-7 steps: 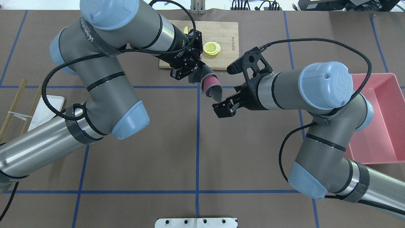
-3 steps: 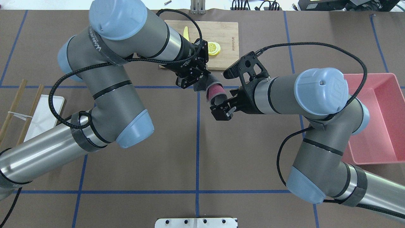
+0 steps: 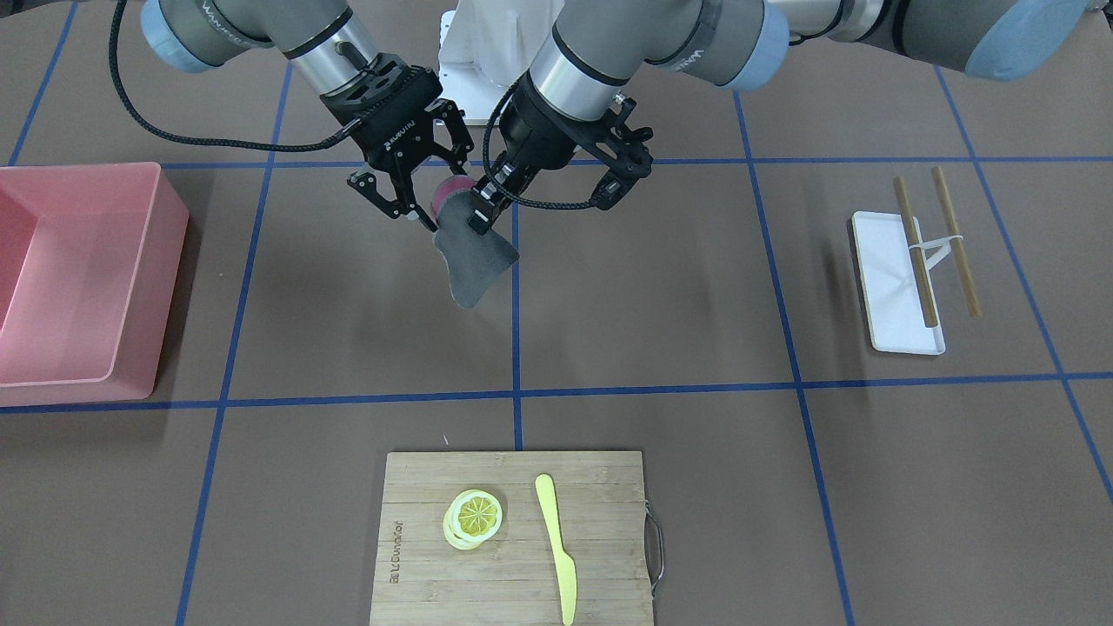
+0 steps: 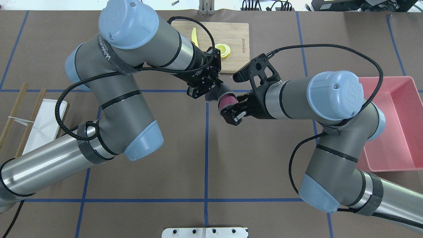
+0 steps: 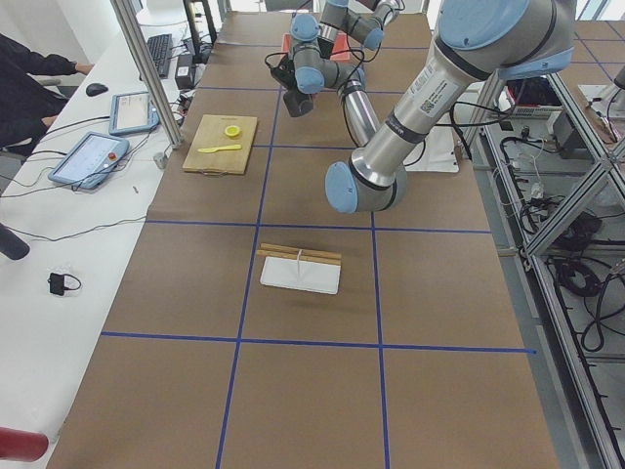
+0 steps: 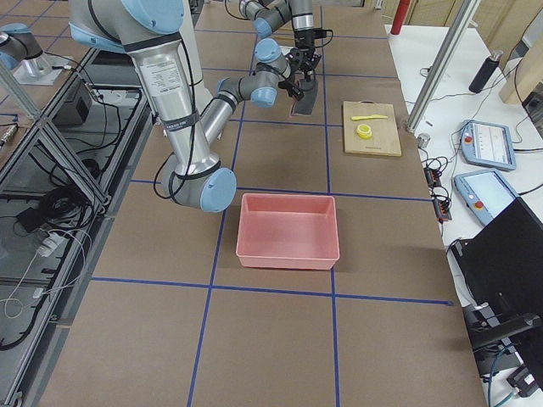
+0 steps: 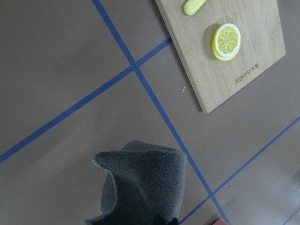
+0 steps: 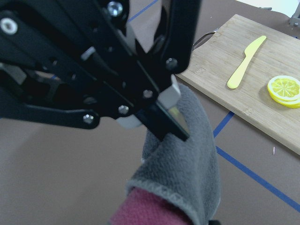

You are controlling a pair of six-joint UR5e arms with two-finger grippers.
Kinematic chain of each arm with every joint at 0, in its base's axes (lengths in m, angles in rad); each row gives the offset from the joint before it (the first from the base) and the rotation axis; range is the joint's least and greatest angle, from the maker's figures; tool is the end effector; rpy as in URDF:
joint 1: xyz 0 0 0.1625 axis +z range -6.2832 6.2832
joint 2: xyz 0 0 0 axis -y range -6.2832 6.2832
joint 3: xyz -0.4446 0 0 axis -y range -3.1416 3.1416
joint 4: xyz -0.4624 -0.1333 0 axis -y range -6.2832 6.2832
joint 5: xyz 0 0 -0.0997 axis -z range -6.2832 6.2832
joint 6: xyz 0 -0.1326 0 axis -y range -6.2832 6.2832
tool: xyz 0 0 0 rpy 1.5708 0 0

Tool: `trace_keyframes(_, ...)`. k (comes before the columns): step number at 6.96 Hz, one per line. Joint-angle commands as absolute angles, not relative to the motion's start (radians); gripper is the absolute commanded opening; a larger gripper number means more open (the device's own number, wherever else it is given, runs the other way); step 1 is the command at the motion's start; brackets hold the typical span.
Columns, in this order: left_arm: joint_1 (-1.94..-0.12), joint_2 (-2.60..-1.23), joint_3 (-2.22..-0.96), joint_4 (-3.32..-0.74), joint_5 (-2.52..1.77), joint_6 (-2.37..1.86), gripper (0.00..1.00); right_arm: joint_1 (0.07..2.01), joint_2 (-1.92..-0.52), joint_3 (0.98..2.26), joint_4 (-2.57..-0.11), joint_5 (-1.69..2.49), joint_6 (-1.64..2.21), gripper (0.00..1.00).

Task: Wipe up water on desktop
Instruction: 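Grasp the hanging cloth with the right gripper below the left gripper, then open the left gripper and withdraw it while the right gripper pulls the cloth away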

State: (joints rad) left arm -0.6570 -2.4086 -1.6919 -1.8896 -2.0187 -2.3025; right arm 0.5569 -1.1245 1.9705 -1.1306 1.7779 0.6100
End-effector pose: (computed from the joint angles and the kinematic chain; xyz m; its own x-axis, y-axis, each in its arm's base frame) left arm 0.5390 -0.5116 0.0206 0.0217 -0.7773 -0.6287 0.3182 0.6015 -0.7327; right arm -0.4966 -0.4341 0.1581 0.4232 -0.6814 0.5971 -0.0050 0.6573 0.7536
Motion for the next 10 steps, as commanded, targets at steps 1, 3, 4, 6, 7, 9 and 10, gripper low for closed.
trace_keyframes(1, -0.652, -2.410, -1.692, -1.890, -2.019, -2.313, 0.00, 0.557, -1.126, 1.974, -1.129, 1.778, 0.612, 0.21)
trace_keyframes(3, -0.652, -2.410, -1.689, -1.890, -2.014, -2.313, 0.00, 0.557, -1.126, 1.977, -1.131, 1.778, 0.615, 0.00)
trace_keyframes(4, -0.652, -2.408, -1.690, -1.891, -2.014, -2.307, 0.14, 0.555, -1.126, 1.976, -1.129, 1.778, 0.617, 0.00)
trace_keyframes(6, -0.653, -2.401, -1.697, -1.896, -2.008, -2.278, 0.98, 0.557, -1.126, 1.976, -1.129, 1.778, 0.620, 0.00)
trace_keyframes(7, -0.653, -2.399, -1.703, -1.894, -1.976, -2.249, 0.98, 0.558, -1.127, 1.974, -1.129, 1.778, 0.620, 0.00)
trace_keyframes(9, -0.698, -2.370, -1.723, -1.879, -1.983, -2.243, 0.98, 0.592, -1.158, 1.976, -1.143, 1.773, 0.617, 0.00)
trace_keyframes(10, -0.742, -2.338, -1.733, -1.875, -1.990, -2.205, 0.98, 0.616, -1.182, 1.973, -1.155, 1.781, 0.612, 0.00)
